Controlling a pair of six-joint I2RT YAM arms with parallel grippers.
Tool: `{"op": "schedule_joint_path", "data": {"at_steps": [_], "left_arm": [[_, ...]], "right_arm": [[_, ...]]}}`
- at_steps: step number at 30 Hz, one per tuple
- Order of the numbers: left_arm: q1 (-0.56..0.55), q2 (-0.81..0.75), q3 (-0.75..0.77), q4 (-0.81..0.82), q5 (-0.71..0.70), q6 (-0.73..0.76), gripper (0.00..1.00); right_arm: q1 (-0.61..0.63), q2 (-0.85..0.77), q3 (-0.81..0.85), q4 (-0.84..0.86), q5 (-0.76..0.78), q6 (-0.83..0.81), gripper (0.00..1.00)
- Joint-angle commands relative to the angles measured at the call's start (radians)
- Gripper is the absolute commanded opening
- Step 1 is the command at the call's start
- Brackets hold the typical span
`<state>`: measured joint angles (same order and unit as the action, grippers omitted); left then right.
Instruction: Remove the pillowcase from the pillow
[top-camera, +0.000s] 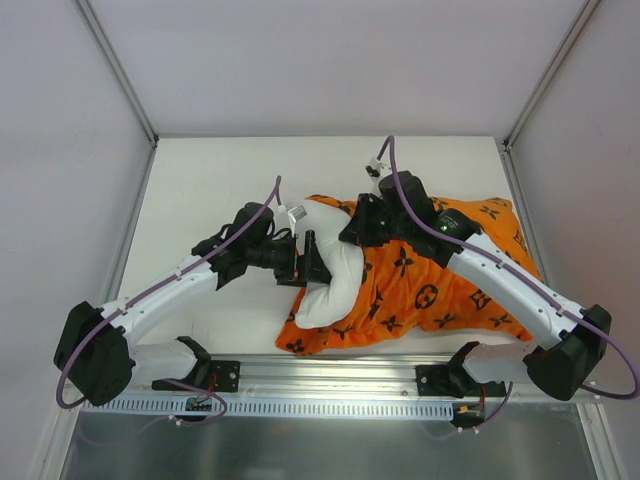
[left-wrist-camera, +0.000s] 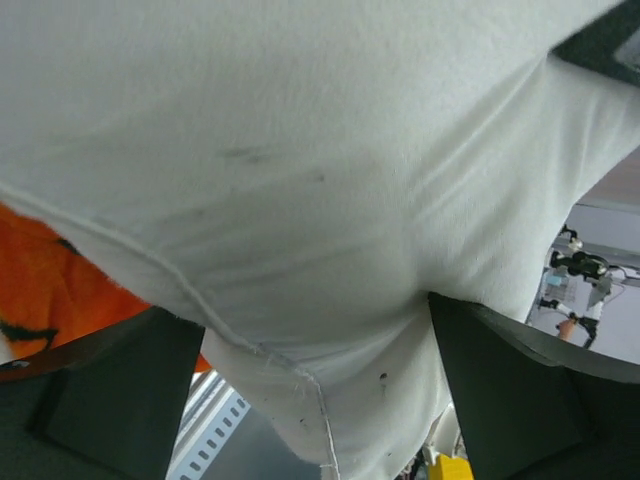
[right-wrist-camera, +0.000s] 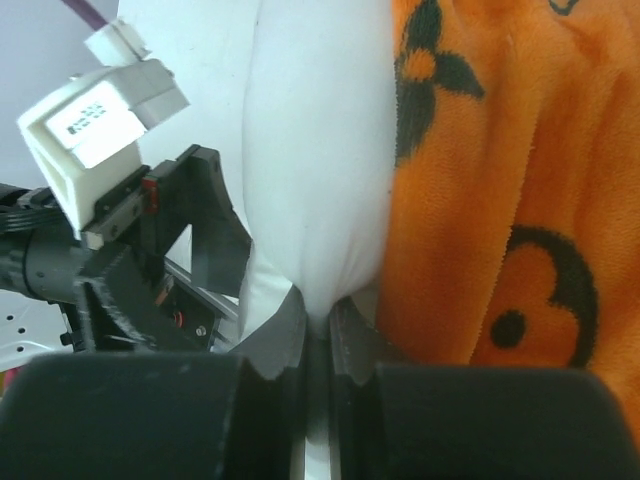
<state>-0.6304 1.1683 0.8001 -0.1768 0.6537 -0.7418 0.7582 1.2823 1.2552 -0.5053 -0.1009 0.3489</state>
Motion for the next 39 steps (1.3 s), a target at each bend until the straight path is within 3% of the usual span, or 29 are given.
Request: {"op": "schedule_joint_path", "data": {"at_steps": [1,2,6,9,10,11,12,14,15,19,25,31,39], "left_arm": [[-0.046,0.073,0.062,0.145,0.057,-0.054,0.88],[-0.049,0.092,0.074,0.151,0.057,-0.067,0.81],[-0.049,0.091,0.102,0.163,0.023,-0.08,0.0],[-0.028,0.054,0.111,0.129,-0.025,-0.085,0.0],[-0.017,0.038,0.108,0.119,-0.038,-0.087,0.0],[0.016,0.001,0.096,0.112,-0.051,-0.099,0.0],[0.046,-0.018,0.091,0.109,-0.036,-0.109,0.0],[0.14,-0.085,0.074,0.103,0.009,-0.136,0.0],[0.171,-0.11,0.07,0.097,0.014,-0.139,0.0],[0.351,-0.186,0.106,-0.009,0.033,-0.125,0.0],[0.561,-0.228,0.281,-0.28,-0.048,-0.022,0.0],[0.698,-0.196,0.34,-0.332,-0.065,-0.025,0.0],[0.821,-0.144,0.386,-0.337,-0.011,-0.065,0.0]], "right_arm": [[0.013,-0.005,0.096,0.165,-0.074,0.048,0.01],[0.015,-0.003,0.102,0.154,-0.072,0.045,0.01],[0.013,-0.001,0.128,0.09,-0.049,0.009,0.01],[0.007,-0.005,0.159,0.009,-0.052,-0.05,0.01],[0.001,-0.003,0.179,-0.018,-0.104,-0.066,0.09],[-0.003,-0.02,0.222,-0.068,-0.129,-0.098,0.44],[0.0,-0.037,0.251,-0.099,-0.144,-0.122,0.61],[0.003,-0.093,0.346,-0.21,-0.108,-0.186,0.92],[0.004,-0.112,0.374,-0.257,-0.024,-0.204,0.95],[-0.029,-0.225,0.377,-0.441,0.211,-0.269,0.99],[-0.126,-0.431,0.126,-0.584,0.378,-0.238,0.96],[-0.14,-0.606,-0.052,-0.63,0.337,-0.177,0.96],[-0.14,-0.592,-0.29,-0.607,0.314,-0.1,0.96]]}}
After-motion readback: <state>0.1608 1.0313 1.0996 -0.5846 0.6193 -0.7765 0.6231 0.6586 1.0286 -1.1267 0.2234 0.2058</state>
